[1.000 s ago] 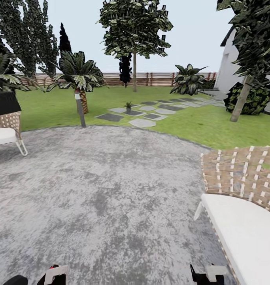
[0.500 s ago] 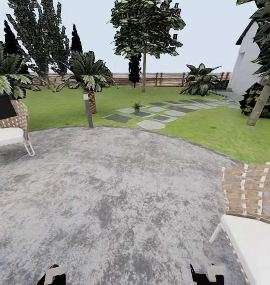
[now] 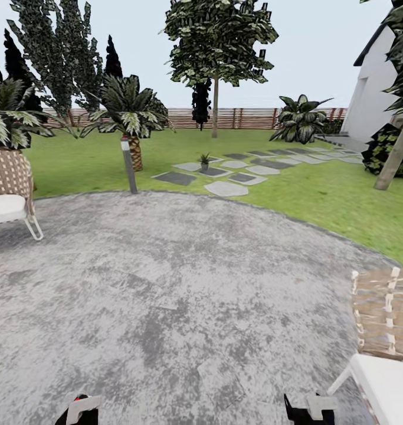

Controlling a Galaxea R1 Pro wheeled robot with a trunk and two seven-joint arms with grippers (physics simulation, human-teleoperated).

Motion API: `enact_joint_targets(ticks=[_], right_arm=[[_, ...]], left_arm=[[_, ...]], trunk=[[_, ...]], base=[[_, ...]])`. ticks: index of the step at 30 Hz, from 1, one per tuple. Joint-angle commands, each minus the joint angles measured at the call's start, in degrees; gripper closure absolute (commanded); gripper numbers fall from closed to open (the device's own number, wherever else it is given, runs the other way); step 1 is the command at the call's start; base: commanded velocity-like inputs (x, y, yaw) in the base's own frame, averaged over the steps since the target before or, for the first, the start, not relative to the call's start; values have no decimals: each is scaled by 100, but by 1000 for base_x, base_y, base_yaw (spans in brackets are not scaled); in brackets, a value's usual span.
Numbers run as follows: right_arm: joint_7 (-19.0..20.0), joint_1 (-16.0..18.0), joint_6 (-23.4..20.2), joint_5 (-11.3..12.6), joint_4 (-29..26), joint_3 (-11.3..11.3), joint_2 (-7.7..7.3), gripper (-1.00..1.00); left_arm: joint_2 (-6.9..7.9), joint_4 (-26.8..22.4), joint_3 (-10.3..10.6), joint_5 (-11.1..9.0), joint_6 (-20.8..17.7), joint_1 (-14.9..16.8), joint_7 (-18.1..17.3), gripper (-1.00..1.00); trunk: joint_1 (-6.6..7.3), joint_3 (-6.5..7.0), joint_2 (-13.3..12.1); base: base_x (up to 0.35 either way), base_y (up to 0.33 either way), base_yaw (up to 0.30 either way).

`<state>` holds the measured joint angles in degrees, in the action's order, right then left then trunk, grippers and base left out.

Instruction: Pick up the pesticide atomizer in the garden and spray insectifuge to fully cover both potted plants in the garden.

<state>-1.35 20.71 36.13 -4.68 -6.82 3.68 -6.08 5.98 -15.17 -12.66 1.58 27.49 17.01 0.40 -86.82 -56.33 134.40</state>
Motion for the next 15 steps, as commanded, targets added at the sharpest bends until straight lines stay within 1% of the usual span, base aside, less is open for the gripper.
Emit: enact_joint_targets(ticks=[1, 10, 13, 15], right_arm=[[-14, 3, 16, -51, 5, 36, 1, -100], [-14, 3, 16, -51, 5, 35, 1, -100], [-14, 3, 16, -51, 5, 36, 1, -100], [-14, 3, 16, -51, 5, 36, 1, -100]], left_arm=[[-1, 5, -14, 18, 20, 4, 4, 100], [-1, 5, -9, 18, 20, 4, 4, 100], [-1, 5, -8, 18, 20, 4, 4, 100], [-1, 5, -11, 18, 20, 4, 4, 100]], trunk=[[-2, -5, 2], [-2, -5, 2], [-2, -5, 2], [-2, -5, 2]], base=[[339, 0, 0], [339, 0, 2], [339, 0, 75], [339, 0, 165]])
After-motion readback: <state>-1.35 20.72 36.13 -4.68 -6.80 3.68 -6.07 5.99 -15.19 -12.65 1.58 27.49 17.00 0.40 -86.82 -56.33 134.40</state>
